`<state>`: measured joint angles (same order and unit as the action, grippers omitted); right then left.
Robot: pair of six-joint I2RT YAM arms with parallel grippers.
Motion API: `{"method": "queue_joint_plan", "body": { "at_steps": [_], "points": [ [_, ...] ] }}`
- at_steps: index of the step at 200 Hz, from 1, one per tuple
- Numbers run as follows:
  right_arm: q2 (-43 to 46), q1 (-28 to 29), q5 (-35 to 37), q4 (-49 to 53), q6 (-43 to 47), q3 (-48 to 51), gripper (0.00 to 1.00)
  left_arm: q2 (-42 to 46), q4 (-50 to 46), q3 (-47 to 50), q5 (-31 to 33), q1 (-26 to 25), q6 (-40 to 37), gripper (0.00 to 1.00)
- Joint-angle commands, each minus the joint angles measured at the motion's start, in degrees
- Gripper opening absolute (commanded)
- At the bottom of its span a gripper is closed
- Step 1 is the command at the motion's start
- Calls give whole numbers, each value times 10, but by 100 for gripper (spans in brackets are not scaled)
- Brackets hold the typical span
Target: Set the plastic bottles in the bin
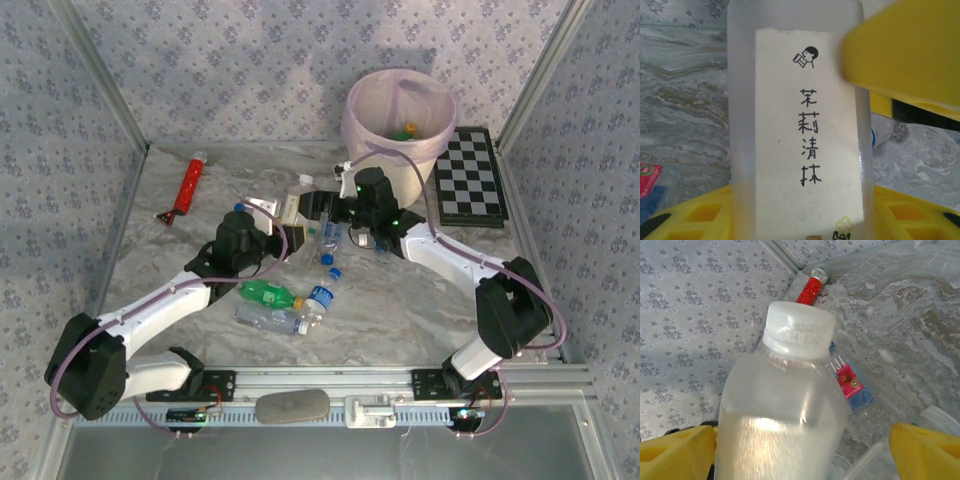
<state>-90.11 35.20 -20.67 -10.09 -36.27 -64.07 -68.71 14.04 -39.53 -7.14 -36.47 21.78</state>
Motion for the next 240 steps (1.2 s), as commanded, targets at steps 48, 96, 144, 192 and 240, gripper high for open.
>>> {"method": "queue_joint_plan", "body": {
  "at_steps": [48,96,144,192,240],
  "points": [
    [-33,10,-39,-44,-46,-28,72,-6,31,-27,15,-22,-23,42],
    [-40,9,-44,-53,-54,-29,51,-2,30,-25,24,-26,-25,51],
    [-20,-8,-13,-8,-15,-33,48,30,28,-1,99,-25,-1,92],
    [34,-36,59,112,96,-78,47,71,-83,12,271,24,107,100],
    [81,-43,166,214,235,-162,49,59,-113,69,185,167,276,100]
  ]
}}
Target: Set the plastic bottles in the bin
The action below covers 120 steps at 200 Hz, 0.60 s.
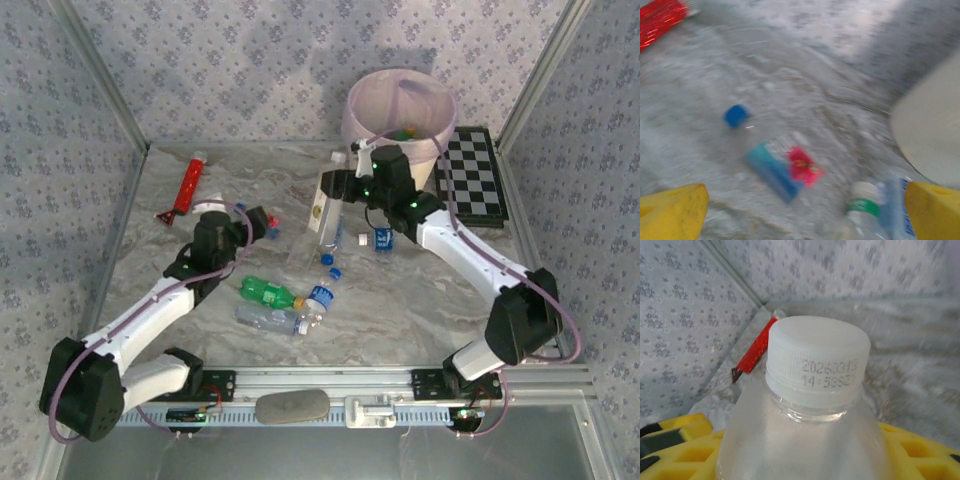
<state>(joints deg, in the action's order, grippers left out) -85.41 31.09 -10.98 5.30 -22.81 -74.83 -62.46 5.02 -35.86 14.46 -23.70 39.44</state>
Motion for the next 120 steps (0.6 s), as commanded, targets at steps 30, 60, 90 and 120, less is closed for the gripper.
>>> {"method": "queue_joint_plan", "body": {
  "at_steps": [30,60,90,120],
  "points": [
    [38,-7,132,83,175,-130,49,-12,-24,32,-47,51,92,100],
    [35,-15,216,33,260,-179,48,-25,-23,20,-56,51,82,100],
    [10,-50,229,-22,288,-237,47,-36,-20,8,-70,51,75,100],
    [-35,-85,242,-52,314,-311,47,-45,-19,1,-80,51,70,100]
  ]
}}
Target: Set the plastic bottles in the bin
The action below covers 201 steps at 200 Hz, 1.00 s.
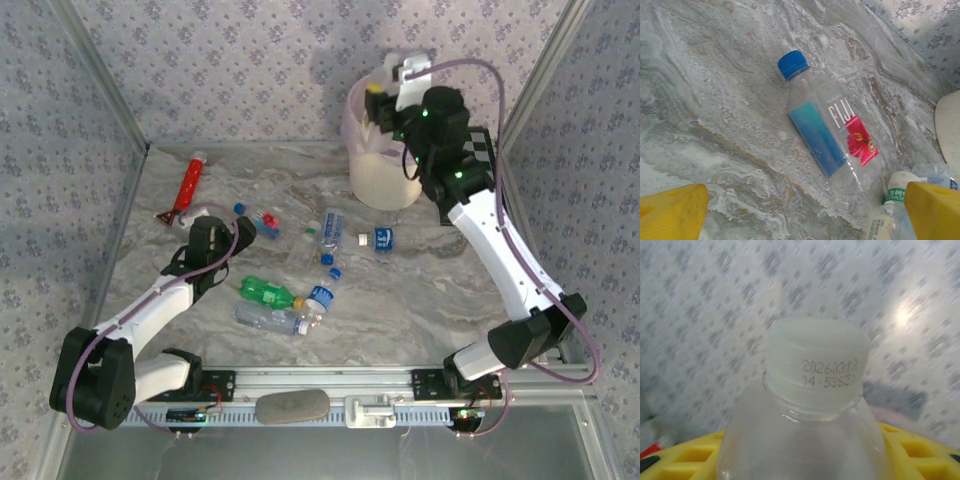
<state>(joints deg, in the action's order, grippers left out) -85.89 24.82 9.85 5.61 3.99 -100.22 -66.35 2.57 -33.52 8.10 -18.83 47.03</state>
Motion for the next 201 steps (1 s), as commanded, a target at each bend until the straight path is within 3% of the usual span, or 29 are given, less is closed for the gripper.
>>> {"method": "queue_joint_plan", "body": {
  "at_steps": [1,46,103,177,201],
  "points": [
    [-32,-23,34,-55,47,-59,47,-7,6,-23,-17,2,-6,100],
    [-107,-61,40,-62,59,-133,47,-19,9,-34,-36,2,-11,100],
    [-202,-96,12,69,3,-212,49,-35,22,-48,-86,2,-26,100],
    [-285,-111,-67,169,-91,-218,48,-37,3,-66,-106,-26,-74,100],
    [-296,-111,-69,182,-99,-225,55,-35,-5,-66,-105,-34,-81,100]
  ]
}}
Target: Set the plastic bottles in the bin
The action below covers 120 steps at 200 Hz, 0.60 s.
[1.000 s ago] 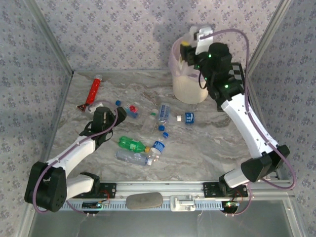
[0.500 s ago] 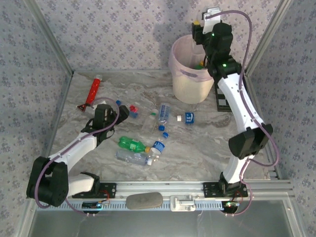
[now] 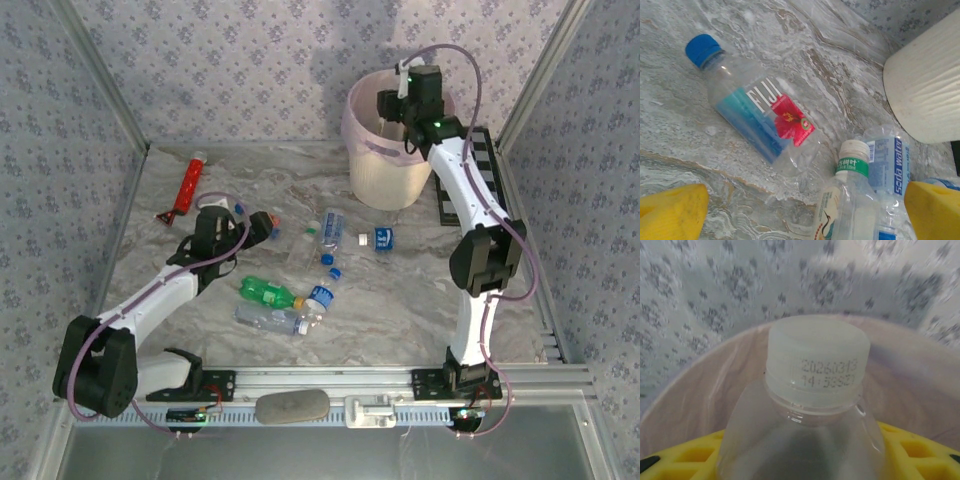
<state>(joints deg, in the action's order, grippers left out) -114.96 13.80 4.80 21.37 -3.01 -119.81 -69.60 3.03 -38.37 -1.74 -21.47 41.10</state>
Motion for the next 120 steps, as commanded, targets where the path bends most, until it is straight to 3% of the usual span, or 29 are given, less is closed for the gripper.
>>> {"method": "queue_joint_plan", "body": {
  "at_steps": [1,33,69,120],
  "points": [
    [-6,0,-19,24,-29,-29,56,-3,-10,-17,-6,-7,-22,100],
    [4,0,-15,47,-26,-61,80,1,-17,-15,1,-11,-25,100],
    [60,3,-16,78,-13,-58,90,-4,-11,-15,11,-14,-23,100],
    [224,11,-24,46,-59,155,98,-29,2,-26,15,-19,-22,100]
  ]
}}
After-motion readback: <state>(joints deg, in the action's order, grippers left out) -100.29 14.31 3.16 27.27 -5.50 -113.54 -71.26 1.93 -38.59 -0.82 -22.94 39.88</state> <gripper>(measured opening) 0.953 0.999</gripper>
